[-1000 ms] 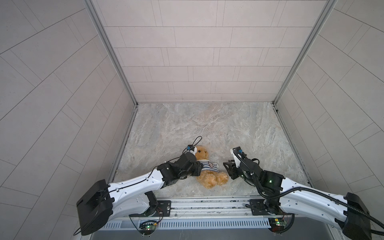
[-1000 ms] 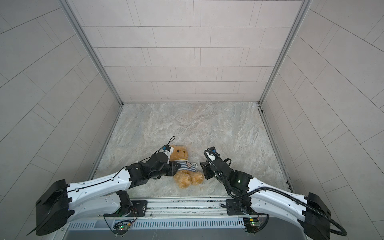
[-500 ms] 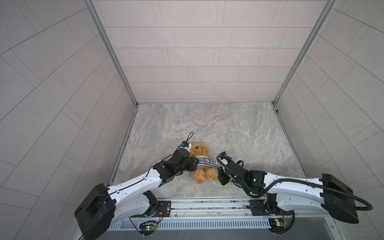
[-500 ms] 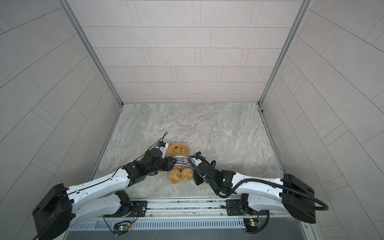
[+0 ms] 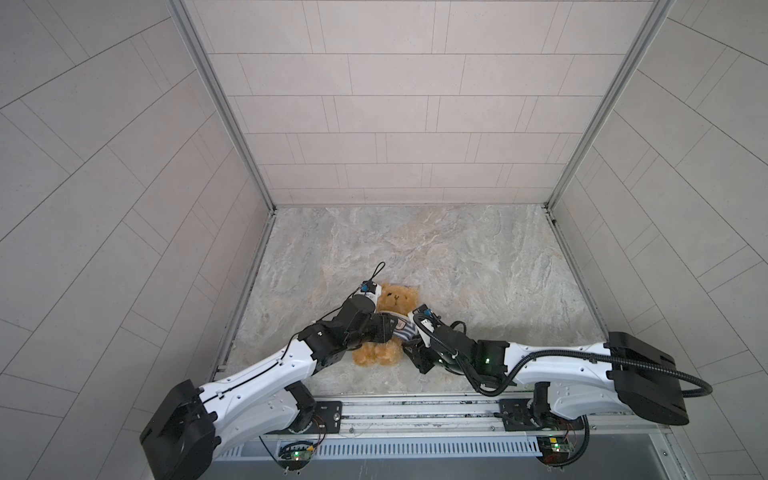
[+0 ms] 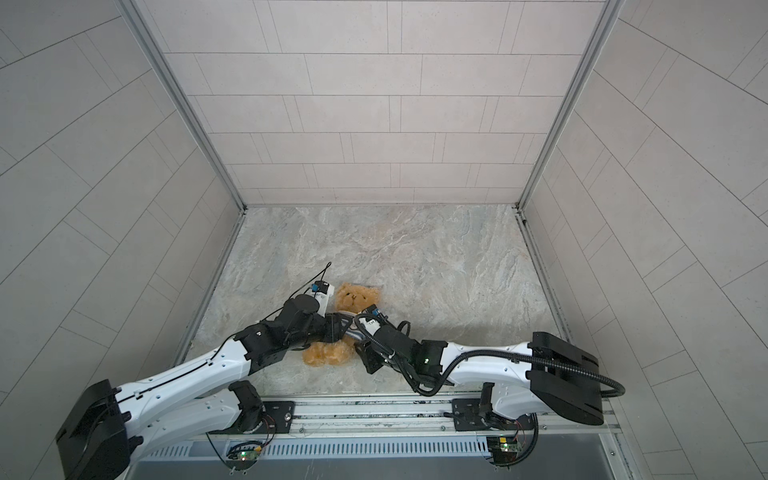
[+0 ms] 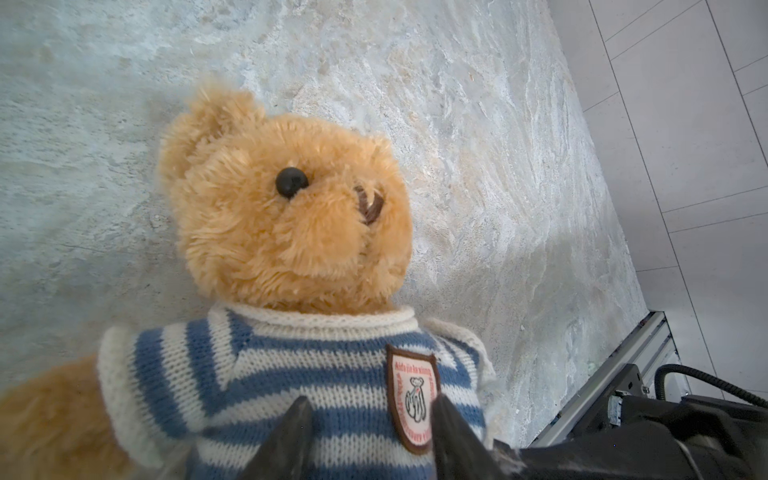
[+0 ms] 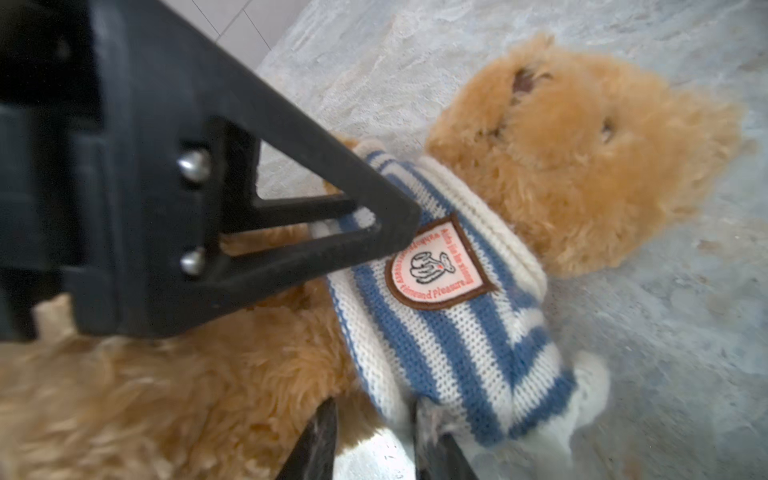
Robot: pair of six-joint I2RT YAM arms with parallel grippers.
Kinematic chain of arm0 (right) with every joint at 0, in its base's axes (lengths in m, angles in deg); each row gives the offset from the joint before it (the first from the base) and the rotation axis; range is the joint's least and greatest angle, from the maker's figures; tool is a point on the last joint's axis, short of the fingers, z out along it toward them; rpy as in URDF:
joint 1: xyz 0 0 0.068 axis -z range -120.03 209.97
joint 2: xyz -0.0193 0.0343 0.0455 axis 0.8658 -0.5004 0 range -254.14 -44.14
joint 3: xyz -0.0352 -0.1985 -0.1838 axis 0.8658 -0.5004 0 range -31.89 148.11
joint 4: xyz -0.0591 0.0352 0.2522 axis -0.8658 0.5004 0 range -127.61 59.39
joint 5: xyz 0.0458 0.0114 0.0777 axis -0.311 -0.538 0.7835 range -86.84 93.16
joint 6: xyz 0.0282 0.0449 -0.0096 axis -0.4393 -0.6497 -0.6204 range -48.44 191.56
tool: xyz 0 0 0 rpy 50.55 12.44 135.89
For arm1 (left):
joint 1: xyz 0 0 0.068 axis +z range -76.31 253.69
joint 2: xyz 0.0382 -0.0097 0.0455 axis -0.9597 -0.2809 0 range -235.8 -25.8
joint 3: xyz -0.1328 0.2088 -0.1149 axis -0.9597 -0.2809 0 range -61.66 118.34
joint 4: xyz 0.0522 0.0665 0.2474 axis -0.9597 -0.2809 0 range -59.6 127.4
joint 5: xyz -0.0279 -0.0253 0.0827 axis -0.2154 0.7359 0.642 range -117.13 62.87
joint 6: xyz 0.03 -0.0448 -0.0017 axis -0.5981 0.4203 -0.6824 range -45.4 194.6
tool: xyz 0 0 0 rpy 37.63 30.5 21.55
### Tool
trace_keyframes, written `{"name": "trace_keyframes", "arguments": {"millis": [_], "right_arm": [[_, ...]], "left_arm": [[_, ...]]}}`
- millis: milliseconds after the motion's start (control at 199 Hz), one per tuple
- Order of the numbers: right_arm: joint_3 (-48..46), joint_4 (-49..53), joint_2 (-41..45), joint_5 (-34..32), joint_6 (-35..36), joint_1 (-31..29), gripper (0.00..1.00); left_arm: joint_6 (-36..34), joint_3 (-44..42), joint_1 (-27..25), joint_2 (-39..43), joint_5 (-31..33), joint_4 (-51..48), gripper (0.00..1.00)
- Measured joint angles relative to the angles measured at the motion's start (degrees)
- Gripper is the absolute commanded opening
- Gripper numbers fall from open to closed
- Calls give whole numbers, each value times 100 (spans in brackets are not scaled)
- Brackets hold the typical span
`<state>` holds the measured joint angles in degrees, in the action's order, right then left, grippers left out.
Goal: Dress the teddy bear
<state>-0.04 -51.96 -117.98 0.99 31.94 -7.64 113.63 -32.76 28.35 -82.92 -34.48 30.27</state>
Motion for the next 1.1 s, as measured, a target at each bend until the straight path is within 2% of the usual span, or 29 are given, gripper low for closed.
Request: {"name": "trace_keyframes", "arguments": {"millis": [120,256,366,481,622,782,998,1103], "right_arm": [[-258,-74,472,-151,42,2,35],[-494,422,1255,-470,59,125,33],[-708,800,1766,-667,42,393,31],[-946,1106,1980,-708,46,741,24],[-979,1154,1729,-575,140,1047,17],[-855,901,1012,-267,271,1185,12],[-452,400,136,192,378,1187,11],[-199,267,-157,413,463,1174,14]], "left_arm": [[-15,-55,31,-168,-37,118,35],[-7,-223,133,-376,-111,345,27],[-11,-291,225,-393,-155,468,22],[-48,-356,289,-387,-177,538,18],[-127,-426,308,-348,-181,597,14],[-168,-514,334,-293,-181,688,11],[-234,-577,339,-236,-201,774,10],[-271,-579,339,-236,-249,780,9]]}}
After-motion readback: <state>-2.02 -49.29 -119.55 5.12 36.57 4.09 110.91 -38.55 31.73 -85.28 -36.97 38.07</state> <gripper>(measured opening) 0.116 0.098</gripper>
